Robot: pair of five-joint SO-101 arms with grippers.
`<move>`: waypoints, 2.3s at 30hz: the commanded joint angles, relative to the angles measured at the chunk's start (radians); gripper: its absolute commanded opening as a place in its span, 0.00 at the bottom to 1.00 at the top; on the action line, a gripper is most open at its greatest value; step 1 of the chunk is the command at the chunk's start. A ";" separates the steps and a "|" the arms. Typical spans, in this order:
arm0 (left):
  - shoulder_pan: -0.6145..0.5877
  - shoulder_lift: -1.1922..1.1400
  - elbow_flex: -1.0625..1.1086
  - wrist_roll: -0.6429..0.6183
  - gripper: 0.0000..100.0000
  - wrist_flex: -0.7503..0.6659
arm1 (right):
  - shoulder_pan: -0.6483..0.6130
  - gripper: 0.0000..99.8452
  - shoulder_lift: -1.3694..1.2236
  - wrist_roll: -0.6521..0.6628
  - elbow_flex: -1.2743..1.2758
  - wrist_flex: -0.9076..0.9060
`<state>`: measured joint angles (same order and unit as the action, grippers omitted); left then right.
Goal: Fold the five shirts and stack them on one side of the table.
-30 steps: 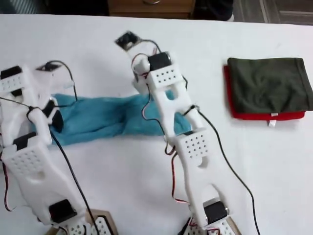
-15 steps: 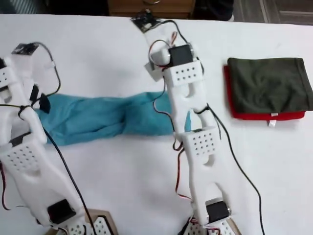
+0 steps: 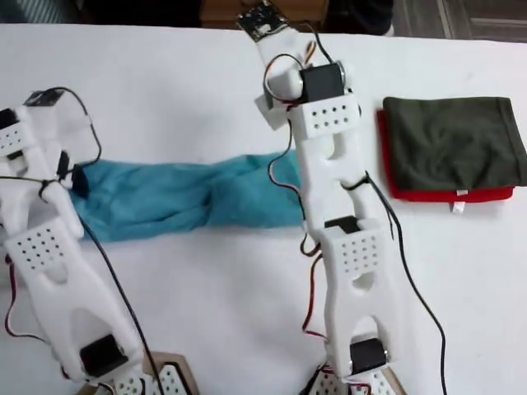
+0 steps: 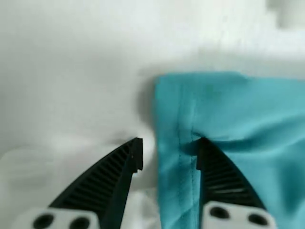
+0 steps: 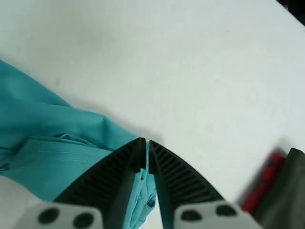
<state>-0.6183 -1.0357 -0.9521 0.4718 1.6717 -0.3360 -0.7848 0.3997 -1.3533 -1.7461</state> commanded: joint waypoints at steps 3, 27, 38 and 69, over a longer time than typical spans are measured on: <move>0.114 -0.072 -0.065 0.008 0.21 0.107 | 0.008 0.02 0.105 0.005 0.003 -0.022; 0.031 0.172 -0.062 0.003 0.21 0.118 | 0.012 0.02 0.232 0.005 0.201 -0.022; 0.034 0.270 0.228 0.005 0.21 0.046 | 0.015 0.02 0.240 0.005 0.209 -0.022; 0.183 0.098 0.214 0.031 0.03 0.110 | 0.160 0.02 0.483 0.003 0.275 -0.024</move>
<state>-0.4710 -0.9574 -0.7296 0.4979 1.7423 -0.2240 -0.4365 0.3997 -1.1185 -1.7461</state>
